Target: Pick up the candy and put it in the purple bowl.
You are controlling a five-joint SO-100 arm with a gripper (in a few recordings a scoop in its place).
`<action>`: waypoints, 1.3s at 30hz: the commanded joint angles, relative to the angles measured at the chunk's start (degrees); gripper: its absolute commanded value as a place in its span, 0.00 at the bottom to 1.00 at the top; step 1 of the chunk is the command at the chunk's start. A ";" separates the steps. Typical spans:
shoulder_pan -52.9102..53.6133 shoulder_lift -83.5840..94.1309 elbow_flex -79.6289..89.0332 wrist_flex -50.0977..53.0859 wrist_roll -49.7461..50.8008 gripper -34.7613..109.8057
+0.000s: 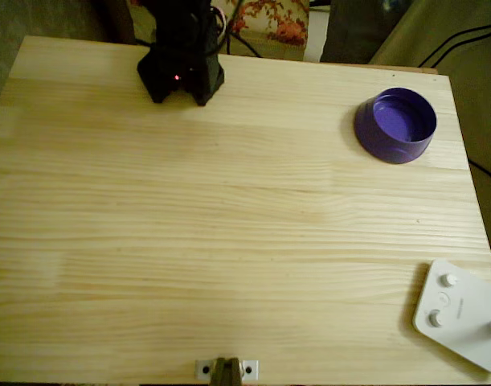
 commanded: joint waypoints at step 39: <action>-1.49 -44.56 -17.67 -13.18 -2.29 0.24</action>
